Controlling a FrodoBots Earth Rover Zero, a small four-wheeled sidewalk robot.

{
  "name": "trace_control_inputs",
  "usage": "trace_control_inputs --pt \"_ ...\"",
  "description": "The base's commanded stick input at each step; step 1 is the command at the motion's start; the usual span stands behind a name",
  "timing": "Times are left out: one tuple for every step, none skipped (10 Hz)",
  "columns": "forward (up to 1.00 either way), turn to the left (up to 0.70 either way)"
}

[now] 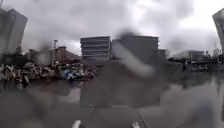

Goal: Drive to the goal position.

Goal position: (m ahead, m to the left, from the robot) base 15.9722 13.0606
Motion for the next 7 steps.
trace_control_inputs --pt "0.7 0.0" --pt "0.7 0.0" --pt "0.7 0.0" --pt "0.7 0.0" --pt "0.7 0.0" --pt "0.7 0.0" --pt "0.7 0.0"
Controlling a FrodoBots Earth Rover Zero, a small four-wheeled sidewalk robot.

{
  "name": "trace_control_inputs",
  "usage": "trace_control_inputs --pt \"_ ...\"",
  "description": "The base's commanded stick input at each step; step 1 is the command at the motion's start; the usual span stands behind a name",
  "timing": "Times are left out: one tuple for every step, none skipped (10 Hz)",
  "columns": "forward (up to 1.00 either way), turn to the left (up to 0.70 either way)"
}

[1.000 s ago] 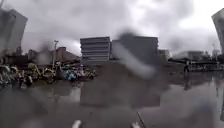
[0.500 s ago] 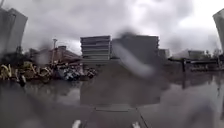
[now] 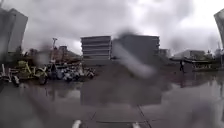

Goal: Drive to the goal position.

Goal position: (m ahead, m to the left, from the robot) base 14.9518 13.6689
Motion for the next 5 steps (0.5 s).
trace_control_inputs --pt "0.7 0.0" --pt "0.7 0.0" --pt "0.7 0.0" --pt "0.7 0.0" --pt "0.7 0.0"
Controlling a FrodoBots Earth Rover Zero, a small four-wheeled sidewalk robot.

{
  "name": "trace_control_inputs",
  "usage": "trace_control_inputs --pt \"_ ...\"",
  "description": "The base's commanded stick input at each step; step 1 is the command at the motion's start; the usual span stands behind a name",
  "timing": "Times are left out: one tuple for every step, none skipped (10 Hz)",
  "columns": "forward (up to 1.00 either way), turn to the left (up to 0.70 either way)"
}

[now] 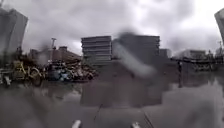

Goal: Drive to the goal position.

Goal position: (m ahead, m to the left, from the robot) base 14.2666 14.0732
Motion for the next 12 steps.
trace_control_inputs --pt "0.7 0.0" --pt "0.7 0.0" --pt "0.7 0.0" --pt "0.7 0.0" --pt "0.7 0.0" --pt "0.7 0.0" --pt "0.7 0.0" --pt "0.7 0.0" --pt "0.7 0.0" --pt "0.7 0.0" --pt "0.7 0.0" --pt "0.7 0.0"
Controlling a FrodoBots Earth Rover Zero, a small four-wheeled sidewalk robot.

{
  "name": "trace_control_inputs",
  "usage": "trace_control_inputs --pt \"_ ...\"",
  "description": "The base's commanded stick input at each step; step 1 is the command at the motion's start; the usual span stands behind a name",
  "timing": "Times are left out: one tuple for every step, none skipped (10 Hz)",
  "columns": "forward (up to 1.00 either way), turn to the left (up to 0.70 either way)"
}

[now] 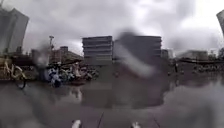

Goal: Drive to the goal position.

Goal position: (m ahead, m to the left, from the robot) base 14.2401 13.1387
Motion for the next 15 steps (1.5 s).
trace_control_inputs --pt "0.7 0.0" --pt "0.7 0.0" --pt "0.7 0.0" --pt "0.7 0.0" --pt "0.7 0.0" --pt "0.7 0.0" --pt "0.7 0.0" --pt "0.7 0.0" --pt "0.7 0.0" --pt "0.7 0.0" --pt "0.7 0.0" --pt "0.7 0.0" --pt "0.7 0.0" --pt "0.7 0.0" --pt "0.7 0.0"
